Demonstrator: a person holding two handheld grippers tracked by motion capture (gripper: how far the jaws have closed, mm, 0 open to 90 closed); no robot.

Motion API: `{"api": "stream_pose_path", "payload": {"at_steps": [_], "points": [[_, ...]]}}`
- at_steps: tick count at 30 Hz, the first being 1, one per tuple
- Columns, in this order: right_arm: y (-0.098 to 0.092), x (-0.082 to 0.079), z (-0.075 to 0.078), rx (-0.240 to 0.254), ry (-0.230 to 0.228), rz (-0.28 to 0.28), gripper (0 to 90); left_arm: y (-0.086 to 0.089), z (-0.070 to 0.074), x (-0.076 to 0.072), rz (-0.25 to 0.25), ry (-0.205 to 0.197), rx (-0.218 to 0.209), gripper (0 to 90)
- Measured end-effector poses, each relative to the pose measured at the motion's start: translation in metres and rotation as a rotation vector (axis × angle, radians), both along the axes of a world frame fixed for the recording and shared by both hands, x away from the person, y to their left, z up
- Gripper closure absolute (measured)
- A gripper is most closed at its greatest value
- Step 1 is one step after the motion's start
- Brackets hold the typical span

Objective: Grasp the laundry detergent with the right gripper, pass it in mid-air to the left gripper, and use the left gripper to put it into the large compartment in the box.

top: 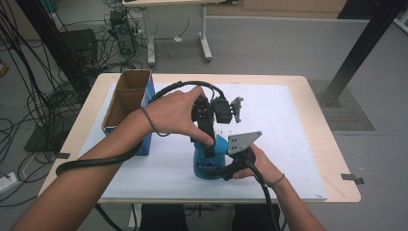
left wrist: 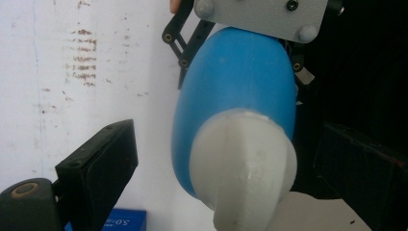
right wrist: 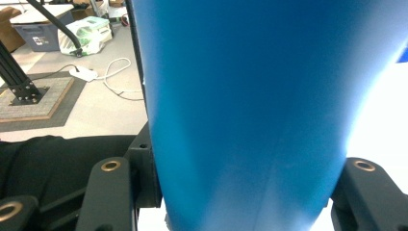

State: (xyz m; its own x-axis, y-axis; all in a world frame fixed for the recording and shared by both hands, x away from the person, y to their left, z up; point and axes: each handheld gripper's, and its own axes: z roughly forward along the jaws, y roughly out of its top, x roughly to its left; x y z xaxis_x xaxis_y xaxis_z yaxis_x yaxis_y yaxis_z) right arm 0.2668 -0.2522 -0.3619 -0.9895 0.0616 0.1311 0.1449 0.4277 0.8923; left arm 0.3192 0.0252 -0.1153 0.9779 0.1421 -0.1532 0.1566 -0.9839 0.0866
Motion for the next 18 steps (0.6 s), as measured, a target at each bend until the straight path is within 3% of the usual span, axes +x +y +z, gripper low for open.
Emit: {"api": "stream_pose_path", "payload": {"at_steps": [18], "points": [[0.0015, 0.0017, 0.005, -0.006, -0.006, 0.009, 40.8, -0.0033, -0.0031, -0.0019, -0.013, -0.001, 0.011, 10.7]]}}
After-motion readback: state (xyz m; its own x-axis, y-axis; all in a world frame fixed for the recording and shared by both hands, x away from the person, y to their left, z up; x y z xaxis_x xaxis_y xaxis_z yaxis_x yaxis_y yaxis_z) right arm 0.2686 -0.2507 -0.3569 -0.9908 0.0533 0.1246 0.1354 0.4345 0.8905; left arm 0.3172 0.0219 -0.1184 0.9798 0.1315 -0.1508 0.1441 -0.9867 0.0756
